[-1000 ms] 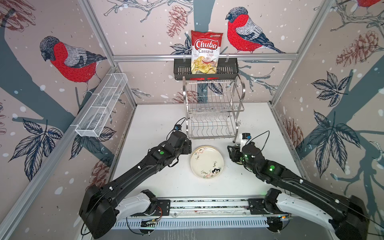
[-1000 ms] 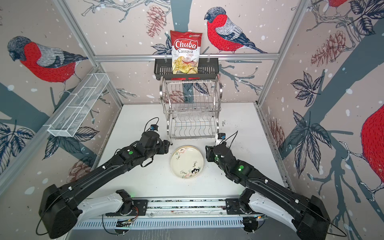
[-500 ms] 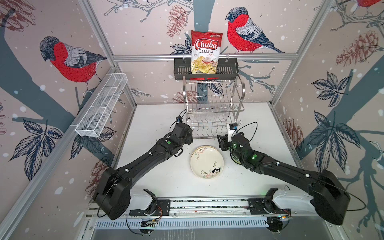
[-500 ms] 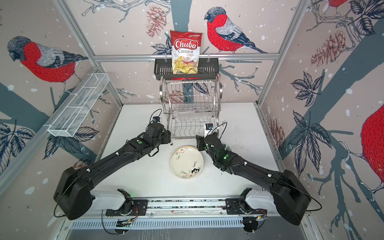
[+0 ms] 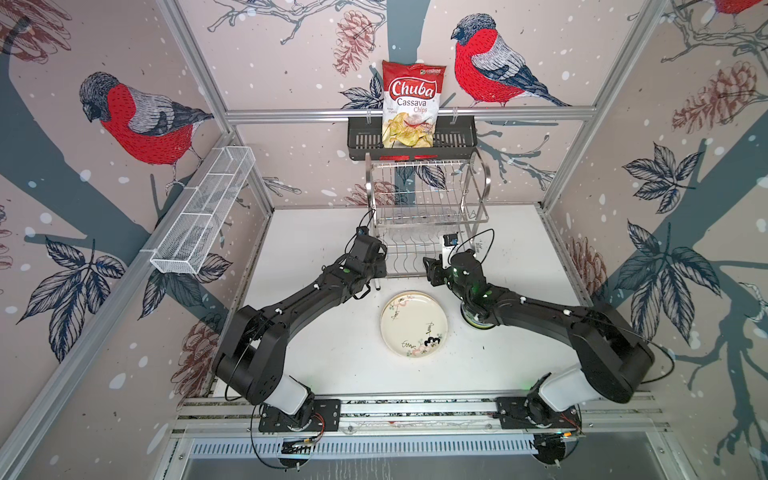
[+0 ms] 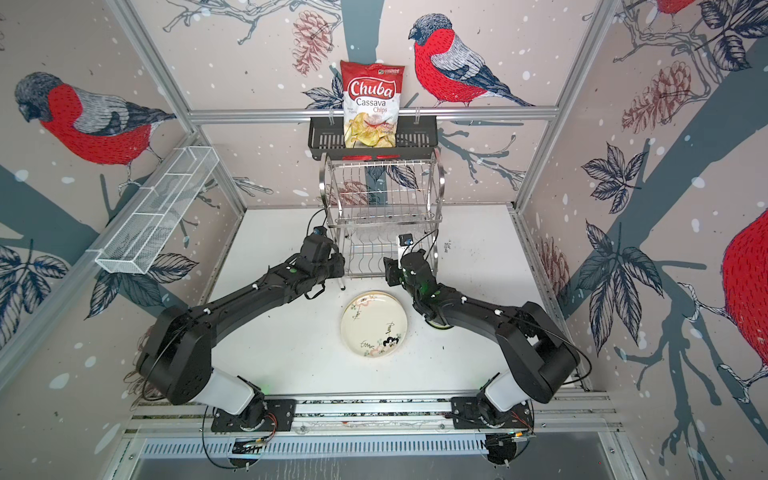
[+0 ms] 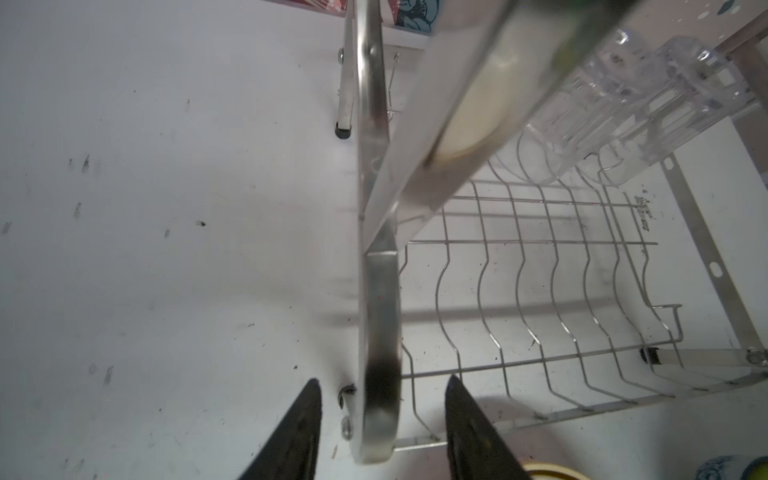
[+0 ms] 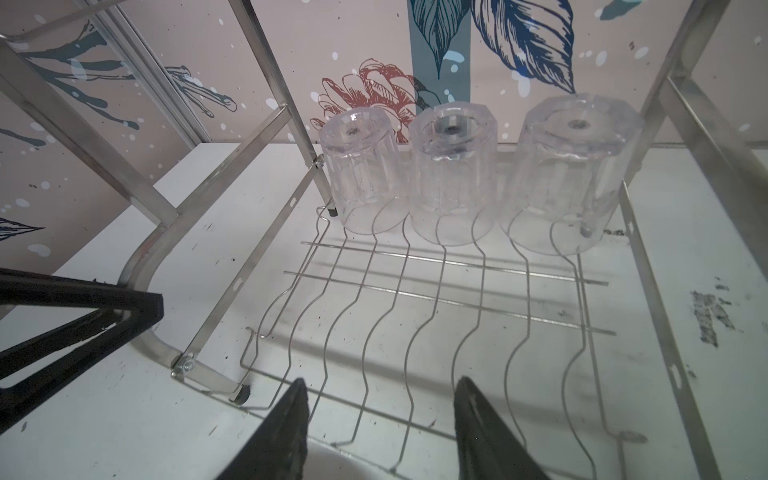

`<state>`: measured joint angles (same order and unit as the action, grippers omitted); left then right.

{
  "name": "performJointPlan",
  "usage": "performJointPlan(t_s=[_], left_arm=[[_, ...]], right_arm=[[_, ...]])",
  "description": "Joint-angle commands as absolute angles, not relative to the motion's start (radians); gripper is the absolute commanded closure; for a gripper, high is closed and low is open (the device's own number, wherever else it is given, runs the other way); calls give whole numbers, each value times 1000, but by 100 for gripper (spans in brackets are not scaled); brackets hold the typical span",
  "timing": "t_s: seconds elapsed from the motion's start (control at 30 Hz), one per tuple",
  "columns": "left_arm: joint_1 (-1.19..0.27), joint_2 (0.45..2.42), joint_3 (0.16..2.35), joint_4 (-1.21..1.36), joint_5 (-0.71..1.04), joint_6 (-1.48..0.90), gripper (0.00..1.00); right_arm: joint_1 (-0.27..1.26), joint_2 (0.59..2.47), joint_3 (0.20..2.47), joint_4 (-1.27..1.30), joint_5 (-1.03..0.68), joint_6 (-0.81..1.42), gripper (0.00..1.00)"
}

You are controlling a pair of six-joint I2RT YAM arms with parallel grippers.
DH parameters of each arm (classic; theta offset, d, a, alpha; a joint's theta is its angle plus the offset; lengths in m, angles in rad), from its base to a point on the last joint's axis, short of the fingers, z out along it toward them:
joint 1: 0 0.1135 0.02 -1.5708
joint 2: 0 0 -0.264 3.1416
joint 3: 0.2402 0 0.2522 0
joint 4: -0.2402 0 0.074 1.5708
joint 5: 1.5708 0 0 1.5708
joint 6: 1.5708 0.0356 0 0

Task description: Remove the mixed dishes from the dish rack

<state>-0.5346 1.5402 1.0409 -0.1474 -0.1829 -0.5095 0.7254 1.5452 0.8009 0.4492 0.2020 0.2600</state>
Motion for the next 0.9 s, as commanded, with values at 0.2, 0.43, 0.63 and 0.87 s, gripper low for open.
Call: performJointPlan(t_s=[0.2,0.43,0.63,0.87], left_arm=[[-527,1601,1092,-206,-163,-511,84],[-527,1594,1096,-221,-162,-515,90],[-528,1580,1091,-228,-163,-521,91],[-528,1578,1089,-233,-156,-525,92]], right_arm=[[686,1684,885,585,193,172,44],[656,1785,958,636,187,137,41],[632,1871,1037,653,159,131,38],[620,1955,1137,631,166,106,37]])
